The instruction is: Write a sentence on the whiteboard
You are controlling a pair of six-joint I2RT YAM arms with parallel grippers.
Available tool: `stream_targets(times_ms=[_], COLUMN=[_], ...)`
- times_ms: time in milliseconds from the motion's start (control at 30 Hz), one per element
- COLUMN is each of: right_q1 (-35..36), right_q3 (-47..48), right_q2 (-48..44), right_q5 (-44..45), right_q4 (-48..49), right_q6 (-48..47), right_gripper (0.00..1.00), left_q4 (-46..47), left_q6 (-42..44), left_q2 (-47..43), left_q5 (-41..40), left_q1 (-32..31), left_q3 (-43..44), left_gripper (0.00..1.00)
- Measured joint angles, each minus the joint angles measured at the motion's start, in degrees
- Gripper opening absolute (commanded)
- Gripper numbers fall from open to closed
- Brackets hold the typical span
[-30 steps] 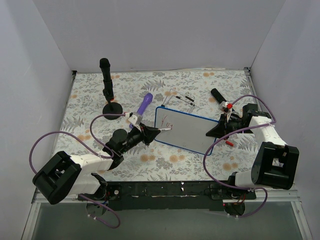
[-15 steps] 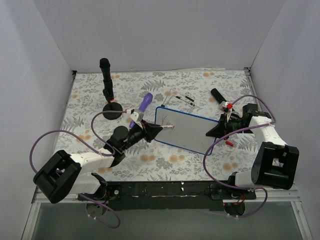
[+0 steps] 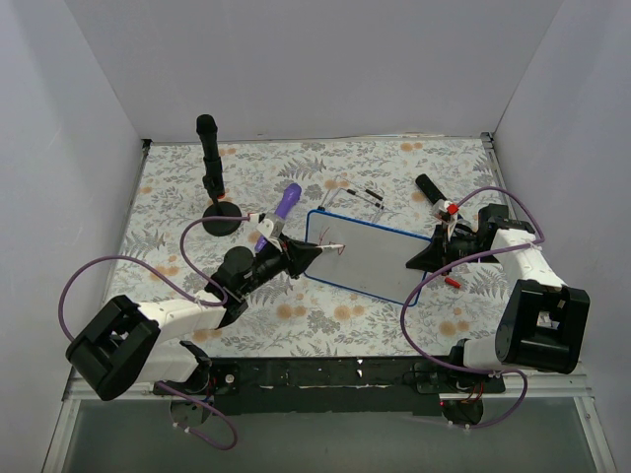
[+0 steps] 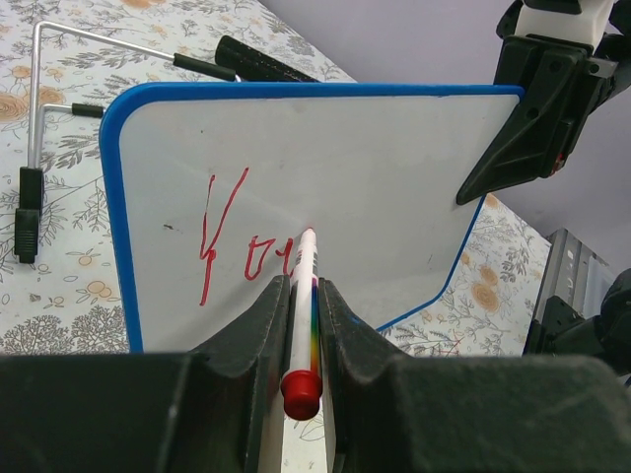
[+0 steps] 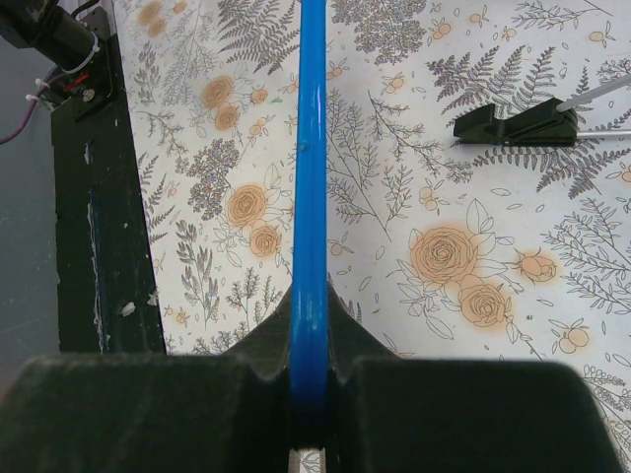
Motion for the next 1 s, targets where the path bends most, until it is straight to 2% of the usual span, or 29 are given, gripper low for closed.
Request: stream_targets(times_ms=[733, 1000], right_q1=[0.0, 0.0], right_q3=[0.0, 0.0], right_q2=[0.0, 0.0], right_q5=[0.0, 0.0], right_q4=[0.1, 0.0], right_q6=[-0.1, -0.4], right_gripper=[0.01, 0.01], left_q4=[1.0, -0.7], left_q6=[-1.3, -2.5], left_q2=[3.4, 0.2], left_q5=[2.7, 3.4], left_q1=[-0.1, 0.0], left_q3=[-1.8, -1.0], left_gripper=[0.00, 0.00])
